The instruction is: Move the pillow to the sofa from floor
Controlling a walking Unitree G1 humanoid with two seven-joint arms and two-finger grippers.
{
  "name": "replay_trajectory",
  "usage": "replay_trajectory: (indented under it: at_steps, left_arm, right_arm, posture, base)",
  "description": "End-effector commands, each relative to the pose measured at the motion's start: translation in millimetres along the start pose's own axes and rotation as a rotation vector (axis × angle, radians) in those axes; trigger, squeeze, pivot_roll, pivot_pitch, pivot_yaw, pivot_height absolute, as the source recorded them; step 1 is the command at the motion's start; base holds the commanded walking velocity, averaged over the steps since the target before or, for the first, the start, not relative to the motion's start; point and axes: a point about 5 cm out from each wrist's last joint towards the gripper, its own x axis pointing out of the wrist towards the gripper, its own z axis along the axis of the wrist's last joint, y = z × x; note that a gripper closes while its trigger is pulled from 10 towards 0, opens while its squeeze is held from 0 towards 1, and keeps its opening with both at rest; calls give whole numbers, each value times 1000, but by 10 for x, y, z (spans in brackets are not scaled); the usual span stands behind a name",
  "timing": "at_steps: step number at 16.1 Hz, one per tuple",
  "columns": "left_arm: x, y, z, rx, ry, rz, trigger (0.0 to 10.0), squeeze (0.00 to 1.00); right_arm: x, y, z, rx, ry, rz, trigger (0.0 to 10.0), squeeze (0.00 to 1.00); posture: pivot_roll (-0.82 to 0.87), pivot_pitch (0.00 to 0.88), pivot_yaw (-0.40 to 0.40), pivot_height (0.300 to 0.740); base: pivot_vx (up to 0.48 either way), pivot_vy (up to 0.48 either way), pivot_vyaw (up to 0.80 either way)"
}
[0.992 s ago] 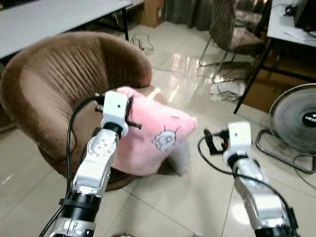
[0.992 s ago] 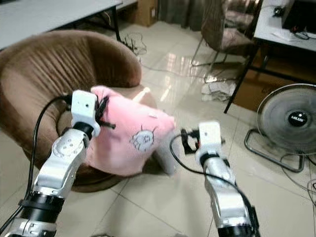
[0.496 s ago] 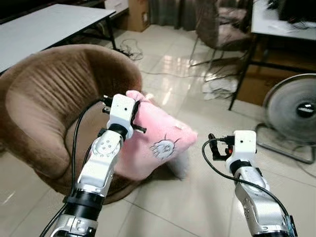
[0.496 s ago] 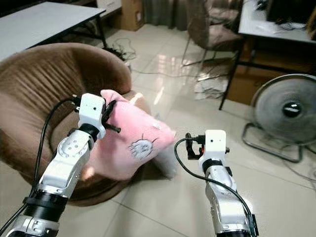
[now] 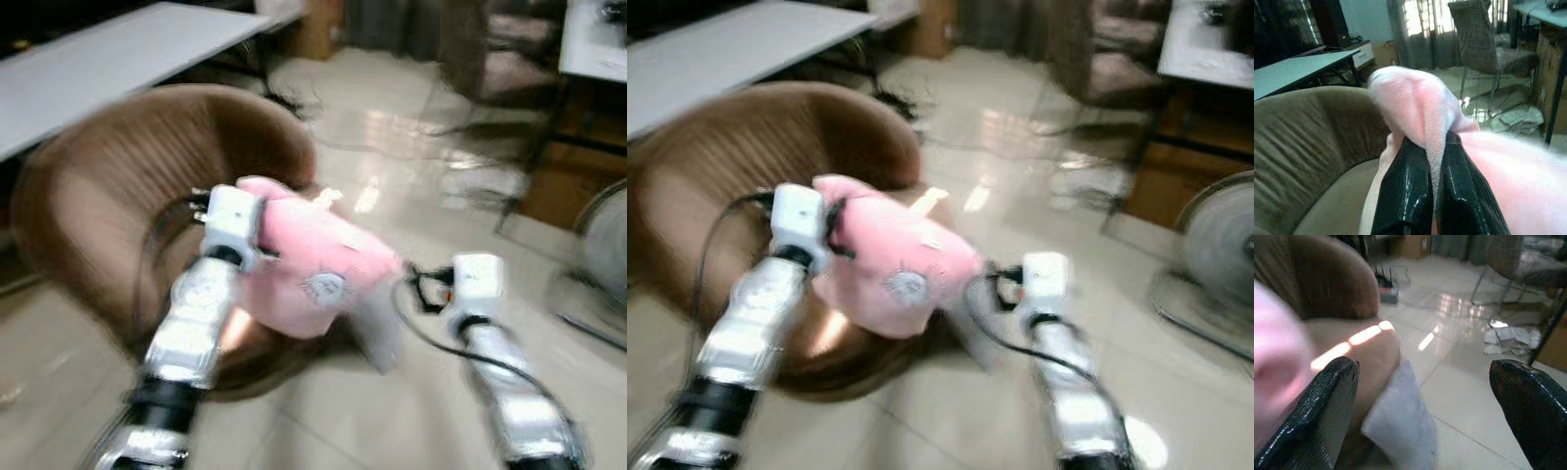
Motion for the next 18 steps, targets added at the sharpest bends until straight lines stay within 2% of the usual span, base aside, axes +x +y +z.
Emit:
replay_trajectory:
  at_steps: [1,3,7,11,18]
  left_arm:
    - [-14,166,95,30,-47,53,10000,0]
    - [-14,165,89,29,-48,53,10000,0]
    - [3,142,91,31,-49,43,10000,0]
    - [20,136,94,32,-51,37,10000,0]
    - [26,161,90,31,-47,35,10000,0]
  right_arm:
    - [37,97,105,6,-46,25,10000,0]
    - [45,56,115,35,-51,-4,10000,0]
    - [48,48,120,8,-55,1,10000,0]
    - [62,-14,158,24,-67,-16,10000,0]
    - [47,55,117,26,-59,3,10000,0]
  posture:
    - [-33,0,31,740]
    - [-36,0,33,740]
    - [-41,0,40,740]
    - [-43,0,45,740]
    - [-37,0,54,740]
  base:
    - [307,0,656]
    - [307,0,0]
    - [309,0,0]
    - [311,0,0]
    - [341,0,0]
